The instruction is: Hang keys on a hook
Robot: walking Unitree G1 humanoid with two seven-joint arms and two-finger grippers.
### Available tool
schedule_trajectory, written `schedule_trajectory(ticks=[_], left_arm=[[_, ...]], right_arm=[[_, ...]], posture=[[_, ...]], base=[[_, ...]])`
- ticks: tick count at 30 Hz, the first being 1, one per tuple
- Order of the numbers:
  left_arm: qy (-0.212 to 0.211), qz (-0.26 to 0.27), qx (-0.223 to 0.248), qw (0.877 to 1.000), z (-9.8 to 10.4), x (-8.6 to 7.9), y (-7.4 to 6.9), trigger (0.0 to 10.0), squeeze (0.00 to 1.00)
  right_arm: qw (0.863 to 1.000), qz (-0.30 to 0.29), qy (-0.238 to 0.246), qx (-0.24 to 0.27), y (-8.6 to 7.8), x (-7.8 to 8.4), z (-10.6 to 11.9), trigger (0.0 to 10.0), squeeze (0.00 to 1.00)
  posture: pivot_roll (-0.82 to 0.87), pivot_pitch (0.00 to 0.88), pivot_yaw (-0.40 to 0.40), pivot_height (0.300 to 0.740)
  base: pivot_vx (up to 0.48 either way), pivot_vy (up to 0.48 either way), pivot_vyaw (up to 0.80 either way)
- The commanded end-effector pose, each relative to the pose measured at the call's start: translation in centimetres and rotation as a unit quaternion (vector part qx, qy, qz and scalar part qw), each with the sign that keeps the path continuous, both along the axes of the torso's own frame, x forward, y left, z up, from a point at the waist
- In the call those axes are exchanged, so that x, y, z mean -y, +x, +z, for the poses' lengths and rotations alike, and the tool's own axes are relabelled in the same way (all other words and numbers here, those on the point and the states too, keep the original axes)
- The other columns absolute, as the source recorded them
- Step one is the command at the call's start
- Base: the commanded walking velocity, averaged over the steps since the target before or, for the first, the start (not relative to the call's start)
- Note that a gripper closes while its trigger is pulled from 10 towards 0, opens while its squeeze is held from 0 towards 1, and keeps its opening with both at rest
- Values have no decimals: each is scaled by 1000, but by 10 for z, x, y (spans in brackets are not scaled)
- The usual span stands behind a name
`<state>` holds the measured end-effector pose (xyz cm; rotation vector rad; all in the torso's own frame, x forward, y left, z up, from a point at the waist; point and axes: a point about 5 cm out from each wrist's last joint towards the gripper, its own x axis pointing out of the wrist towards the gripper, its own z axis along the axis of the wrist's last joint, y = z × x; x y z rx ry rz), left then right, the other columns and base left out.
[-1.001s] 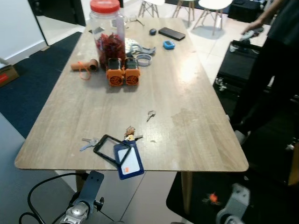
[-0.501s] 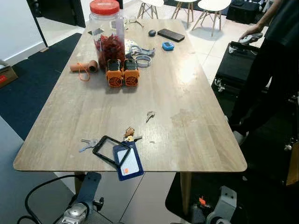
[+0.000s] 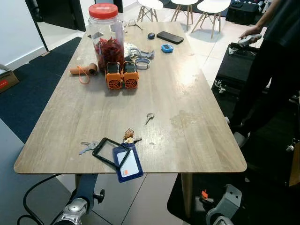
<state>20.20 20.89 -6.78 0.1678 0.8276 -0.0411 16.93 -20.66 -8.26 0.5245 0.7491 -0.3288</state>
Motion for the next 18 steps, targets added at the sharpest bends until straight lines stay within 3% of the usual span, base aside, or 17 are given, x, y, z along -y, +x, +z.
schedule_trajectory(ticks=[1,4,8,12,18], left_arm=[[5,12,-5,1000,-2,-4,-4,10000,0],[15,5,-9,1000,-2,-4,-4,10000,0],[14,6,-7,1000,-1,-3,-3,10000,0],[11,0,-4,1000,-1,1,0,10000,0],[11,-13,-3,1000,0,6,2,10000,0]], right_arm=[[1000,-5,1,-3,0,-2,-1,10000,0],[999,24,-35,-32,-2,-2,-3,10000,0],[996,66,-42,-30,2,-10,-2,10000,0],[985,171,-13,-3,14,-44,1,10000,0],[977,211,-16,-1,18,-58,2,10000,0]], posture=[[87,11,-15,740],[86,11,-15,740],[85,11,-16,740],[80,15,-13,740],[78,25,-12,740]], base=[[0,0,0],[0,0,0],[0,0,0],[0,0,0],[0,0,0]])
